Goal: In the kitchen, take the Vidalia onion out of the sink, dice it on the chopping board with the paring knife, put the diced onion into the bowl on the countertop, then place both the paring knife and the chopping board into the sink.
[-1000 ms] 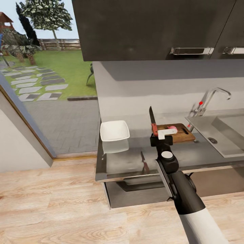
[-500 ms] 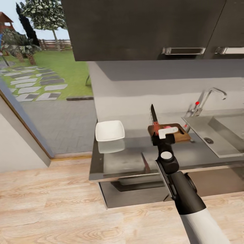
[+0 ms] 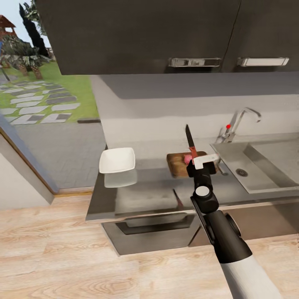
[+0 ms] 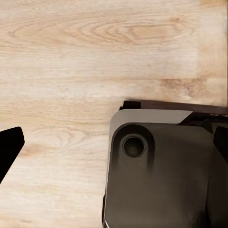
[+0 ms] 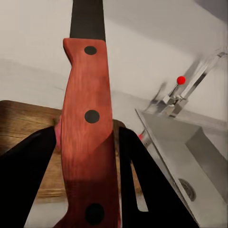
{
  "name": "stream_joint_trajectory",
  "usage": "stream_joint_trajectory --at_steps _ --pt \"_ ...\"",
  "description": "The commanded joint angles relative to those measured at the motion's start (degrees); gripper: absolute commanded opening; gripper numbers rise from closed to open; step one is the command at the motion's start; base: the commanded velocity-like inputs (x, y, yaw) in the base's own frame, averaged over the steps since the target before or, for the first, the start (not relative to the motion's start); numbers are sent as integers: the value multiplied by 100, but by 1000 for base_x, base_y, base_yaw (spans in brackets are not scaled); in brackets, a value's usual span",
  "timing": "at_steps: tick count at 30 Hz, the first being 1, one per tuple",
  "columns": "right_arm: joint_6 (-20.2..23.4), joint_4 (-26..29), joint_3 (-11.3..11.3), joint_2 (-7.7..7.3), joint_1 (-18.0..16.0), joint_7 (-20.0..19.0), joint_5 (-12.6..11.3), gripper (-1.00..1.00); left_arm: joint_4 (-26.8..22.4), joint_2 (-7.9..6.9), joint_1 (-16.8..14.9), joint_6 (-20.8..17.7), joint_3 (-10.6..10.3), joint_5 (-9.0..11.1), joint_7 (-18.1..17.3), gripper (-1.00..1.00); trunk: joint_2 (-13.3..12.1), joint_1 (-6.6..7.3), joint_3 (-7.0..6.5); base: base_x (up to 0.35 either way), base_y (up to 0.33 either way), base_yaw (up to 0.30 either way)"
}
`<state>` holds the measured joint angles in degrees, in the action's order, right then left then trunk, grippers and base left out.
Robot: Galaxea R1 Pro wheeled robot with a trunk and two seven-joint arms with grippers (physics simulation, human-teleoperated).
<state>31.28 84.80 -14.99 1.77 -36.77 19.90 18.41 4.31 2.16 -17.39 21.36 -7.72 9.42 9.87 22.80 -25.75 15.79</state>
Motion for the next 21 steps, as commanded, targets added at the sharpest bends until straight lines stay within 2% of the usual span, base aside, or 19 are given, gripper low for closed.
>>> stream_joint_trajectory --at_steps 1,5,7,8,14,18,21 --pt "45 2 -11 -1 -6 13 38 -100 26 4 -10 43 -50 51 9 100 12 -3 10 0 -305 0" --pt "46 -3 -115 -1 -6 13 33 -100 26 4 -10 43 -54 51 9 100 12 -3 10 0 -195 0" --pt "52 -14 -370 -7 1 19 33 -100 26 4 -10 44 -54 51 9 100 12 -3 10 0 -164 0" --pt "53 -21 -419 -8 1 20 32 -100 26 4 -10 44 -54 51 9 100 12 -3 10 0 -158 0" --pt "59 -55 -515 -10 7 22 35 -100 26 4 -10 42 -54 51 8 100 12 -3 10 0 -155 0" --pt "62 -65 -740 -10 11 29 39 -100 26 4 -10 42 -52 51 10 100 12 -3 10 49 -154 0" --pt "62 -63 -807 -10 12 39 39 -100 26 4 -10 42 -53 51 9 100 12 -3 10 75 -154 0"
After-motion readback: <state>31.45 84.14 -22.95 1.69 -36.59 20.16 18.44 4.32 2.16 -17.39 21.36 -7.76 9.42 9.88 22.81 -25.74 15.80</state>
